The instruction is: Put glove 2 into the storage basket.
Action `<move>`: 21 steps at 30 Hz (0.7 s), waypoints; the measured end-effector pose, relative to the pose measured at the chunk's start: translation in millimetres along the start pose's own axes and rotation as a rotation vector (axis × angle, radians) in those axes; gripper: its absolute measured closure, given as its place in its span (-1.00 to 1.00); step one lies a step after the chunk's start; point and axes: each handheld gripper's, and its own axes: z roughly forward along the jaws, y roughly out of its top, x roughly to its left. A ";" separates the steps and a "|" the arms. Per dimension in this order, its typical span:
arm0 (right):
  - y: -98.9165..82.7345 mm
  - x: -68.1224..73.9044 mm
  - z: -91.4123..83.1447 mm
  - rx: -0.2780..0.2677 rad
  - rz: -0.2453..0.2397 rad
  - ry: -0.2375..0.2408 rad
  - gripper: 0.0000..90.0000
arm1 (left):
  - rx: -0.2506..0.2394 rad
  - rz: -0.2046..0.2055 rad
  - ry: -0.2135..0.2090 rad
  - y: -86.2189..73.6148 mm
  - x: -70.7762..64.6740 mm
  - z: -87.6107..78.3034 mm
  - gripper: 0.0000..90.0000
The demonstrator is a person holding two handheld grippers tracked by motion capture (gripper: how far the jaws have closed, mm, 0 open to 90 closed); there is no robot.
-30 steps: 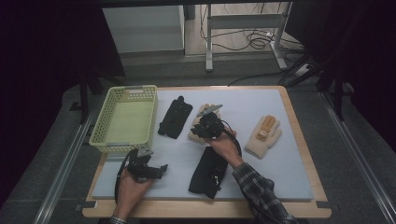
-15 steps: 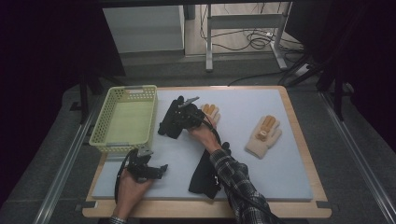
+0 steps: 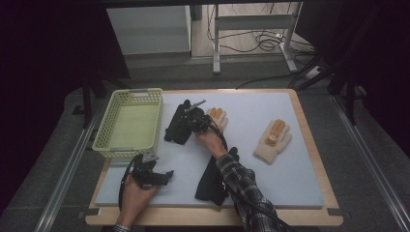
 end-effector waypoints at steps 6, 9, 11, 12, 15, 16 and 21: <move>-2.8 1.9 -36.2 -0.055 0.008 0.047 0.91 | 0.001 0.001 0.001 0.0 0.0 -0.1 -0.93; -6.1 5.5 -58.4 -0.076 -0.005 0.064 0.91 | 0.001 0.001 0.002 0.0 0.0 0.0 -0.93; -9.5 9.8 -75.7 -0.083 -0.023 0.056 0.91 | 0.000 0.001 0.001 0.0 0.0 0.0 -0.93; -10.7 10.9 -81.4 -0.085 -0.034 0.054 0.91 | 0.000 0.001 0.001 0.0 0.0 0.0 -0.93; -15.7 14.9 -102.5 -0.085 -0.059 0.039 0.91 | -0.001 0.000 0.001 0.0 -0.1 0.1 -0.93; -16.9 16.3 -107.3 -0.082 -0.064 0.039 0.91 | 0.000 0.000 0.001 0.0 -0.1 0.1 -0.93; -18.0 25.1 -107.3 -0.092 -0.064 0.073 0.89 | 0.000 0.001 0.001 0.0 -0.1 0.0 -0.93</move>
